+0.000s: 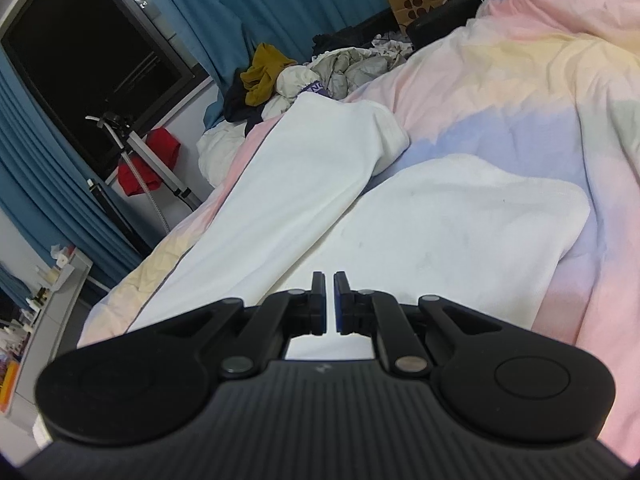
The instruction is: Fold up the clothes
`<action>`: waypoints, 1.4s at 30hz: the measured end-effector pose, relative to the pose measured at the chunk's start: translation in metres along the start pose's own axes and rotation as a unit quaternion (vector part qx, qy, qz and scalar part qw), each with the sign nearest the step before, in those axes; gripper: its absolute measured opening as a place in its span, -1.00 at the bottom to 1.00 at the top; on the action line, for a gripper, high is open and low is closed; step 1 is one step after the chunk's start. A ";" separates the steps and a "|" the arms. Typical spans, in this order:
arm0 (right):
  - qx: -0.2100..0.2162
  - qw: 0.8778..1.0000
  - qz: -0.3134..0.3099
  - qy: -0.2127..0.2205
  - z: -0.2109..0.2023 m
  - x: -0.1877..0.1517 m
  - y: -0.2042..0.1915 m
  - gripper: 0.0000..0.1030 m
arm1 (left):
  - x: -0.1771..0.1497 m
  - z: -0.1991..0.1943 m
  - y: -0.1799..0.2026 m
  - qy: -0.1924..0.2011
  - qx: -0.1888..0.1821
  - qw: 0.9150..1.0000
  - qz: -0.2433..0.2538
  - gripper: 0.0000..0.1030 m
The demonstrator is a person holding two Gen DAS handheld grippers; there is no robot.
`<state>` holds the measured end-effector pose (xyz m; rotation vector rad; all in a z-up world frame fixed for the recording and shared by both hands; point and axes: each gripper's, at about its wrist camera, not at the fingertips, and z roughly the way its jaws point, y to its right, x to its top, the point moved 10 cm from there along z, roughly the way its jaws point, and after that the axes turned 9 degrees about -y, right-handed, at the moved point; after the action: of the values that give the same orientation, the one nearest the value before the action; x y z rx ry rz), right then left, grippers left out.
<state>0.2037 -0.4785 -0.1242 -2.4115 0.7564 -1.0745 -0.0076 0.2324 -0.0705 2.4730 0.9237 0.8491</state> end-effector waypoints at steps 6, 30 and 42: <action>-0.033 0.999 0.034 0.008 0.004 0.004 0.022 -0.84 | 0.005 -0.005 -0.052 -0.022 0.006 0.991 -0.132 0.54; -0.083 0.947 0.301 0.072 -0.003 0.013 0.169 -0.15 | 0.021 0.057 -0.074 0.020 0.004 0.977 -0.212 0.42; -0.137 0.940 0.300 0.090 0.009 0.016 0.172 -0.15 | 0.022 0.044 -0.057 0.058 -0.048 0.978 -0.193 0.42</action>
<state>0.1653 -0.6205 -0.2148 -2.0614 1.6667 -0.9781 0.0082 0.2829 -0.1242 2.0805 1.3151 0.8834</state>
